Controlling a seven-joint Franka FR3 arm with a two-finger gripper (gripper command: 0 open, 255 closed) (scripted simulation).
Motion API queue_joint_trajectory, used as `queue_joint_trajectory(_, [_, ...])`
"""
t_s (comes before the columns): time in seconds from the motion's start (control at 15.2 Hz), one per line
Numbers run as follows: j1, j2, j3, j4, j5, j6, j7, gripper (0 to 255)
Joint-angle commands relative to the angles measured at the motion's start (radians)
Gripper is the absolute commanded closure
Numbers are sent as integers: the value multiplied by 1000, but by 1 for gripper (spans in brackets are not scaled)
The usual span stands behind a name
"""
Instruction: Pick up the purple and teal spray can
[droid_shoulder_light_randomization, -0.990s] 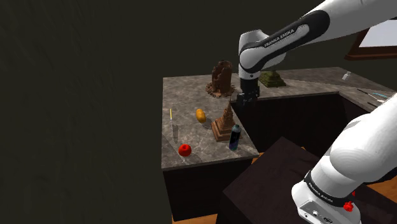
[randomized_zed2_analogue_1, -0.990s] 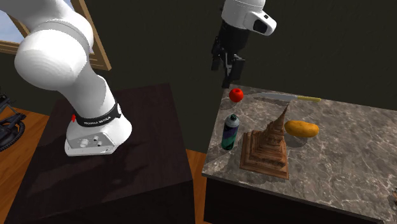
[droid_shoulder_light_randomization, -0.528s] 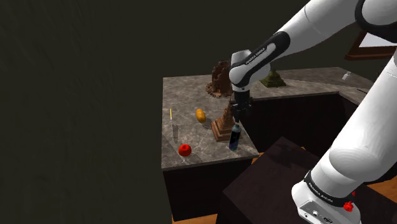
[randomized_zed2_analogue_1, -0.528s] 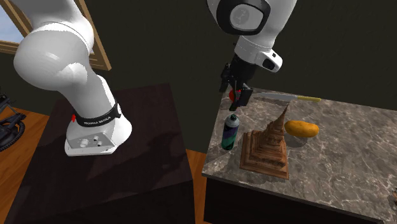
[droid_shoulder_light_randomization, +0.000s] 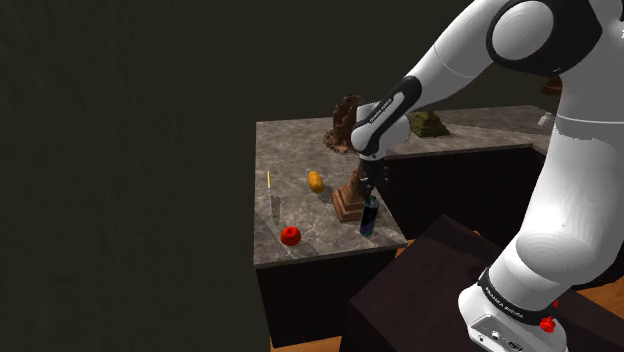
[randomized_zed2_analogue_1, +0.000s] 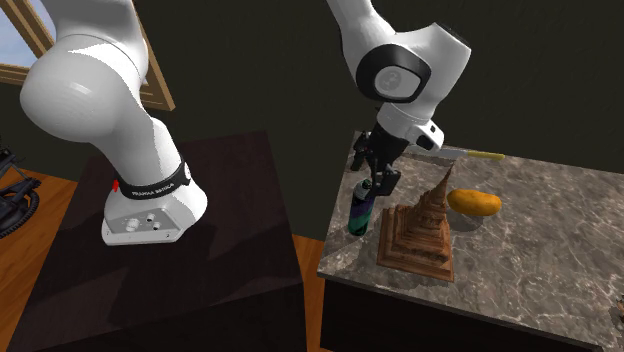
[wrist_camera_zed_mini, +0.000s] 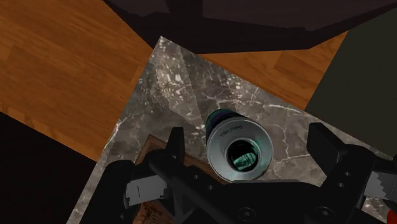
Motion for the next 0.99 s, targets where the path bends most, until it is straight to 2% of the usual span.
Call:
queue_joint_trajectory(0.0, [-2,29,1,1,4,27,-3,0])
queue_joint_trajectory(0.33, [-3,62,4,4,8,57,-5,0])
queue_joint_trajectory(0.4, [-3,61,4,5,8,56,-5,255])
queue_joint_trajectory(0.92, [-3,61,4,4,8,57,-5,255])
